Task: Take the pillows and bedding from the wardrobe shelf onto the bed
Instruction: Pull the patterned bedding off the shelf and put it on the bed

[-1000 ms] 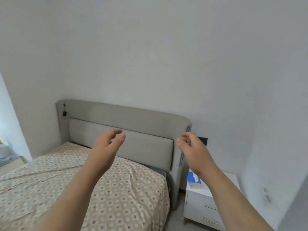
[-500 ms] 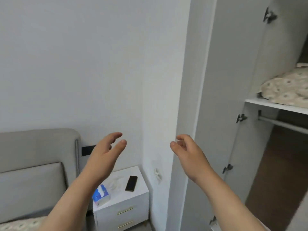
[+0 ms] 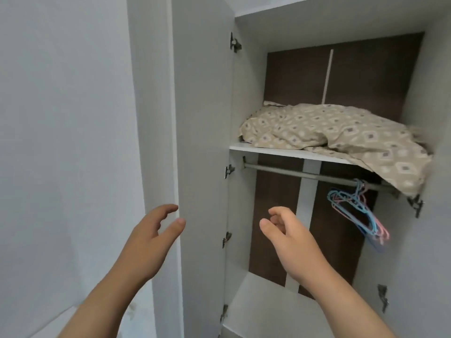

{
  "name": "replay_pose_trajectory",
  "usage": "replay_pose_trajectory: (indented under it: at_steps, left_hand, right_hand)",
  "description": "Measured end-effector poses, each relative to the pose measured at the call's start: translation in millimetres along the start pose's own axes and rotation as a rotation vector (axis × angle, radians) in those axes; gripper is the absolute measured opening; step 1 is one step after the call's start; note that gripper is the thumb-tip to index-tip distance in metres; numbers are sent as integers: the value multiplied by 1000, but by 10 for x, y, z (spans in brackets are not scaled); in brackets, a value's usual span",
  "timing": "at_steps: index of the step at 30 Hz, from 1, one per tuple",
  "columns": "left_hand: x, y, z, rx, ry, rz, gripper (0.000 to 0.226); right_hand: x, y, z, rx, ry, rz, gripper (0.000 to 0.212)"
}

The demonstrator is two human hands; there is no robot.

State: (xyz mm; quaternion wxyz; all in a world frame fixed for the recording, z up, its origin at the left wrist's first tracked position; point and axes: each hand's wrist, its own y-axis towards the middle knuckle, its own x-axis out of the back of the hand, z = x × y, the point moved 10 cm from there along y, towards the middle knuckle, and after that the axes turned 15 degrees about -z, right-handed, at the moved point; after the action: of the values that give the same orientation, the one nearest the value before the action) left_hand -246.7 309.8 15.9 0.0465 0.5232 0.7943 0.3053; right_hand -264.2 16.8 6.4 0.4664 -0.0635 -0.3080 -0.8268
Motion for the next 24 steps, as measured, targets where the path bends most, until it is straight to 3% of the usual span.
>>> replay_pose_trajectory:
  at_steps: [10,14,20,24]
  left_hand:
    - [-1721,150,-762,-138,-166,227,31]
    - [-2353,244,-1065,-204,-219,287,30]
    - [-3123,561,-1298,-235,-263,232,26]
    - [-3469,919,-1431,-238,-274,165,30]
  right_hand:
    - [1490,317,-650,-126,-170,-361,38]
    - [1819,596,-912,-135,-175,-432,39]
    - [2200,1243,-1324,-124,-133,-497,9]
    - [2373,1740,-1523,-131,-91,-554,15]
